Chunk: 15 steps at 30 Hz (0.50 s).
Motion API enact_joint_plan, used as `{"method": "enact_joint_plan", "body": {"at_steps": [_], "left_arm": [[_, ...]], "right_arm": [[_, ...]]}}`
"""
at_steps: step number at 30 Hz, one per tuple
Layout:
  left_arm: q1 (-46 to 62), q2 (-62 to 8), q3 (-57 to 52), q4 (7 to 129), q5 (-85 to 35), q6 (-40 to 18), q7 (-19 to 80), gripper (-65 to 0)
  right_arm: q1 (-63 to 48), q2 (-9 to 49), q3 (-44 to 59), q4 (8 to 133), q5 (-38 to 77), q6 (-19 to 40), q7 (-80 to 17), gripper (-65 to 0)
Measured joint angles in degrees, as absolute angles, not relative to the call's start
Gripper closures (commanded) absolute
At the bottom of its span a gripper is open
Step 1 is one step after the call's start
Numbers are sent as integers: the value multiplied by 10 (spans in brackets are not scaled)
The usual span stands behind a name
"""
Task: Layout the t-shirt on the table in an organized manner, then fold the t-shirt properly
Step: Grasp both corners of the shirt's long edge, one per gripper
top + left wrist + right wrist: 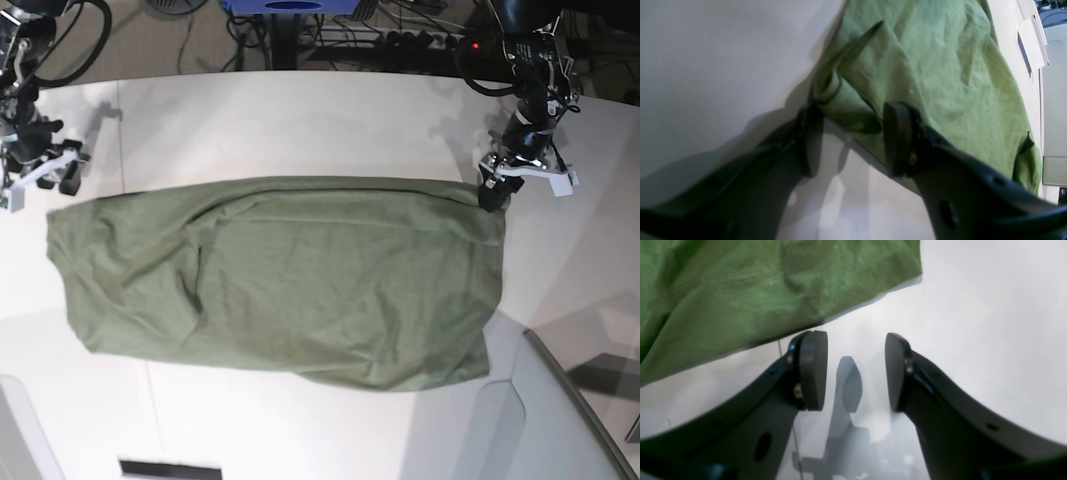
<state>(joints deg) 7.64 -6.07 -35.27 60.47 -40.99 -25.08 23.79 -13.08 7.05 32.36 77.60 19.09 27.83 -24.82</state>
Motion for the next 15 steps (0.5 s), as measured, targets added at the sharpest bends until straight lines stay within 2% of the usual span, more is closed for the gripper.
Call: {"method": "enact_joint_plan", "body": {"at_steps": [10, 12, 15], "left_arm": [[76, -61, -353, 605, -410, -251, 238, -268], [76, -61, -353, 604, -407, -249, 238, -212], [77, -61, -353, 602, -404, -244, 245, -49]], "right_arm": [[-131, 71, 324, 776, 191, 278, -248, -258], [-131, 70, 324, 776, 191, 278, -248, -258], [-131, 70, 324, 776, 191, 278, -248, -258]]}}
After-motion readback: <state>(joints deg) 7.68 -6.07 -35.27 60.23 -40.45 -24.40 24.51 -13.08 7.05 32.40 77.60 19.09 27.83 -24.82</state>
